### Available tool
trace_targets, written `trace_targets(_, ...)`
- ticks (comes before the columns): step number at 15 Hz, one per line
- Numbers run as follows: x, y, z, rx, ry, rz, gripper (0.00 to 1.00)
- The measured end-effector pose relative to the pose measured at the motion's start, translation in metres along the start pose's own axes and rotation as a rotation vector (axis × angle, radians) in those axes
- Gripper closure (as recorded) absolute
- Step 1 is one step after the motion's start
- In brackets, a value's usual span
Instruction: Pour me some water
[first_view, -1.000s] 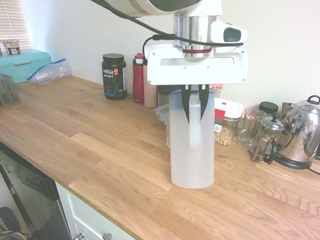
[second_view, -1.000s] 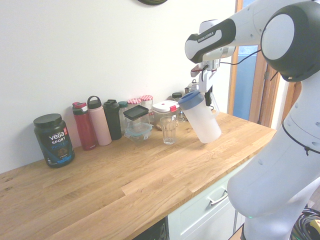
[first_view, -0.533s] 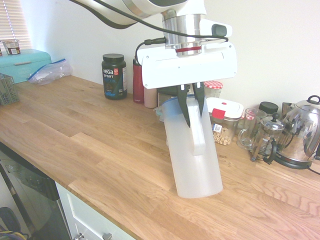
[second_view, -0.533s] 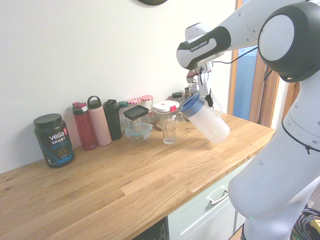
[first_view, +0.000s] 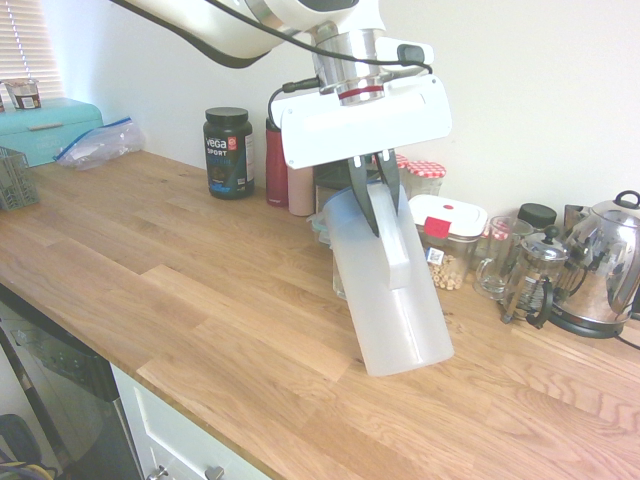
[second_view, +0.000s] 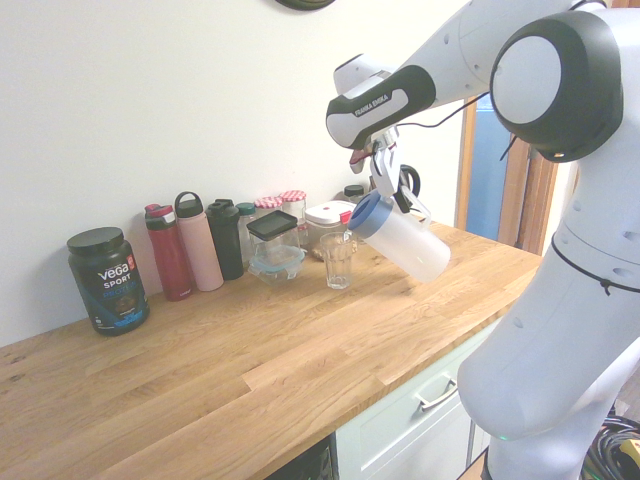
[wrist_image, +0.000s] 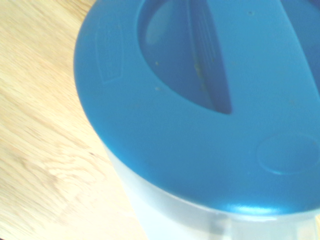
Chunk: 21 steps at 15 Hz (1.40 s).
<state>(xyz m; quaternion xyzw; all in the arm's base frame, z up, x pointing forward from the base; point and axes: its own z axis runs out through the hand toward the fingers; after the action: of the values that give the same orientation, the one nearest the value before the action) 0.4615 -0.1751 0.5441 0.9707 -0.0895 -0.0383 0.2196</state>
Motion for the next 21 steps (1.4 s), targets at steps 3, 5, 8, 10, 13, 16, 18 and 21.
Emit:
trace_targets(3,0.014,-0.009,-0.014,-0.043,-0.004,-0.002,1.00)
trace_targets(5,0.021,-0.013,-0.017,-0.080,-0.013,-0.004,1.00)
trace_targets(8,0.027,-0.024,-0.015,-0.146,-0.047,-0.025,1.00)
trace_targets(10,0.029,-0.032,-0.014,-0.180,-0.057,-0.037,1.00)
trace_targets(13,0.031,-0.041,-0.012,-0.227,-0.067,-0.048,1.00)
trace_targets(16,0.035,-0.050,-0.010,-0.269,-0.078,-0.055,1.00)
trace_targets(18,0.037,-0.053,-0.010,-0.298,-0.072,-0.048,1.00)
trace_targets(21,0.042,-0.054,-0.007,-0.313,-0.072,-0.040,1.00)
